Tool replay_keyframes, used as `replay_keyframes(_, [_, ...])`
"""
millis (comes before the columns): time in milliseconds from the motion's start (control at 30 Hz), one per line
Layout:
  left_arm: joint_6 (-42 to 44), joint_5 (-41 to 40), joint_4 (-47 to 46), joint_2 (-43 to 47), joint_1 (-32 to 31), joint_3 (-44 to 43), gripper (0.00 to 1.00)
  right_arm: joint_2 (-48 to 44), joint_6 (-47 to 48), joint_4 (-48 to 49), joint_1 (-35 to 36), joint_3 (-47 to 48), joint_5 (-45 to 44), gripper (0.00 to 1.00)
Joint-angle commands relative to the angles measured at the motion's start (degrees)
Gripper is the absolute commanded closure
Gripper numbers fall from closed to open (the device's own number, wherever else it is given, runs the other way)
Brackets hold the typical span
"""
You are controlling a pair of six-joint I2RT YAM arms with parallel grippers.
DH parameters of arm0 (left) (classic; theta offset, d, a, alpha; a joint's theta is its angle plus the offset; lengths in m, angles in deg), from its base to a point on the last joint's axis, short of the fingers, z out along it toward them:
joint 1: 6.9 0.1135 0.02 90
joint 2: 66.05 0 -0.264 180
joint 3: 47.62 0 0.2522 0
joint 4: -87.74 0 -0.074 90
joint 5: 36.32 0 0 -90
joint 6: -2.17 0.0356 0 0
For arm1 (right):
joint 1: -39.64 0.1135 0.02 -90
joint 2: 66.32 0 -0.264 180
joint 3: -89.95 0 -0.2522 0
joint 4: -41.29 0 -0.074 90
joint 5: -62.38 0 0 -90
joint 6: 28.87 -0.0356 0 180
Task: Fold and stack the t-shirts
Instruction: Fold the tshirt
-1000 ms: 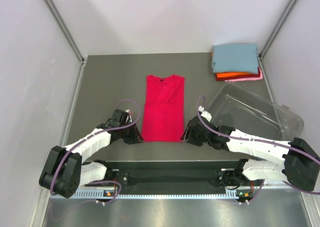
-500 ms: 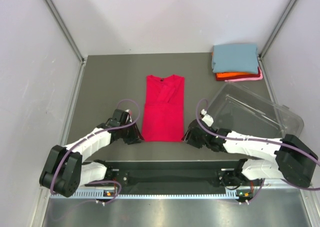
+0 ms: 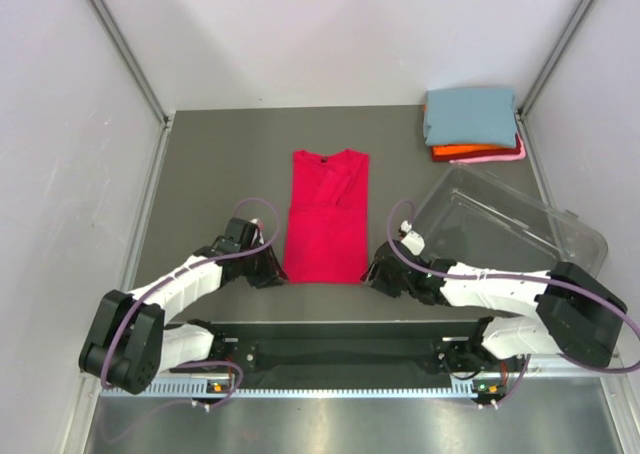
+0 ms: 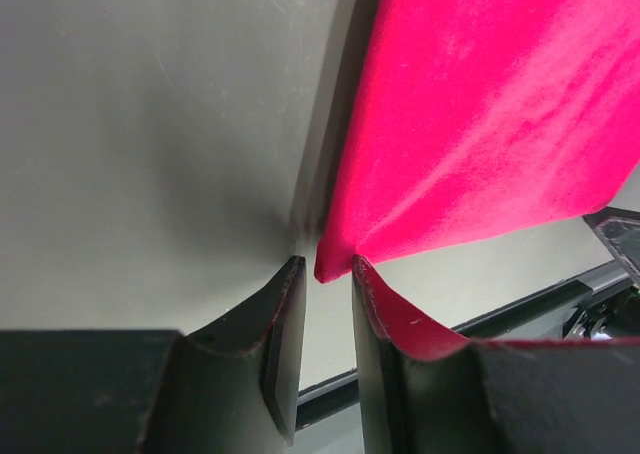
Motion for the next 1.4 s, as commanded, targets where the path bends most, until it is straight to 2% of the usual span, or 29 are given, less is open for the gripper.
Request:
replay_keyframes(0, [-0.45, 0.41, -3.26, -0.39, -0.28, 0.42, 0.7, 1.47, -1.6, 2.17, 0.89, -0.12, -1.6, 0.6])
replay_keyframes(333, [-1.07, 0.76, -4.14, -0.22, -0.28, 0.86, 0.76, 3.84, -2.13, 3.22, 0.81, -1.18, -2.74, 0.63])
replay_keyframes(433, [-1.16, 0.85, -4.22, -0.13, -0.28, 0.77, 0.77, 3.67, -2.3, 2.61, 0.89, -1.35, -3.0, 0.72])
replay_keyframes(467, [-1.24, 0.85, -4.31, 0.04, -0.28, 0.77, 0.8, 3.32, -2.3, 2.0, 0.89, -1.35, -3.09, 0.78])
replay_keyframes(533, [-1.42, 1.11, -4.66, 0.13, -0.28, 0.86, 0.85, 2.97, -2.13, 1.29, 0.98, -1.35, -3.18, 0.85])
replay_keyframes(567, [-1.51, 1.11, -4.75, 0.31, -0.28, 1.03, 0.91, 2.88, -2.04, 1.03, 0.89, -1.44, -3.27, 0.94])
replay_keyframes(633, [-1.86, 1.29, -4.93, 0.57, -0.28, 1.3, 1.0, 1.91, -1.69, 0.32, 1.16, -1.44, -3.44, 1.0])
replay_keyframes(1033, [-4.23, -0.2, 0.6, 8.39, -2.29, -0.28, 1.0, -7.31, 4.72, -8.37, 3.35, 1.28, -7.4, 1.0])
replay_keyframes(1233, [-4.85, -0.91, 6.05, 12.43, -3.7, -4.49, 1.0, -11.44, 9.82, -16.28, 3.71, 6.9, -10.82, 1.0])
replay_keyframes(1367, [-3.88, -1.26, 8.96, 11.39, -3.7, -10.72, 1.0, -13.64, 13.25, -20.23, 3.62, 11.03, -12.23, 1.0])
